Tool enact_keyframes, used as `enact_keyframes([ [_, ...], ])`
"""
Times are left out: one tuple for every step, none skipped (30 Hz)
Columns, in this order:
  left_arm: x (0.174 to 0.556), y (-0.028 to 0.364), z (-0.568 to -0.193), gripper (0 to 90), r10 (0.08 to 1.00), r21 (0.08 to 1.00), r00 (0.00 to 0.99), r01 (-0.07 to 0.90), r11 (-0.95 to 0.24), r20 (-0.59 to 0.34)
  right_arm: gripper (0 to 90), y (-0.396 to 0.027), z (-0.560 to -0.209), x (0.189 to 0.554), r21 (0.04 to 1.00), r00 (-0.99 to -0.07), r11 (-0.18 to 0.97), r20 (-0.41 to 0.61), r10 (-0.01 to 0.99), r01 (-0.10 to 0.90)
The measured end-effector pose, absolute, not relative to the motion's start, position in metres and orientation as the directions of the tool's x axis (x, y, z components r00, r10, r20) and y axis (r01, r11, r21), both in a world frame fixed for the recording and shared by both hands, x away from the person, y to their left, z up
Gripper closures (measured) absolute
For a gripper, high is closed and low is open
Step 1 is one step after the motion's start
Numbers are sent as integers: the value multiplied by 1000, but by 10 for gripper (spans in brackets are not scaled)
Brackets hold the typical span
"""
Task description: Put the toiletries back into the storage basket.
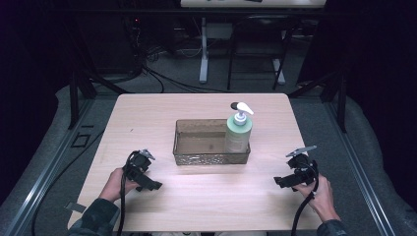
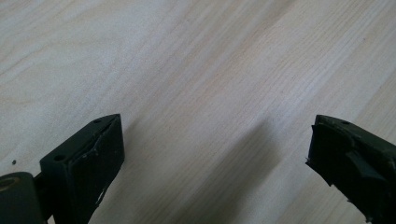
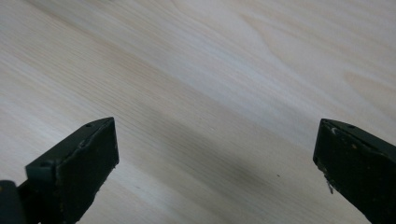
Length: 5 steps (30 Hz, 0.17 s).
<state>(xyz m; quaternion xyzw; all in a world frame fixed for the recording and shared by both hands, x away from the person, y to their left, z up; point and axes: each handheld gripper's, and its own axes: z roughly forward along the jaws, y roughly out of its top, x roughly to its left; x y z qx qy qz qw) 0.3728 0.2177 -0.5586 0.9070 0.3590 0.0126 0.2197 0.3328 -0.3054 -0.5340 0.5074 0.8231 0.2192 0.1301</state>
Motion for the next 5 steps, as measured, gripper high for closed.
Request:
enact_keyframes([
  [373, 218, -559, 35, 656, 407, 742, 646, -646, -136, 0, -308, -537, 333, 488, -445, 383, 12, 896, 784],
  [373, 218, -559, 35, 656, 408, 743, 645, -647, -135, 0, -310, -539, 334, 487, -444, 383, 11, 896, 785],
  [374, 217, -559, 35, 655, 409, 743, 644, -646, -135, 0, -312, -539, 334, 489, -439, 379, 9, 898, 786],
  [374, 217, -559, 35, 655, 409, 743, 644, -646, -136, 0, -313, -540, 334, 488, -434, 375, 8, 901, 788],
  [374, 217, -559, 34, 656, 408, 743, 645, -646, -136, 0, -315, -540, 334, 492, -430, 370, 12, 903, 789],
])
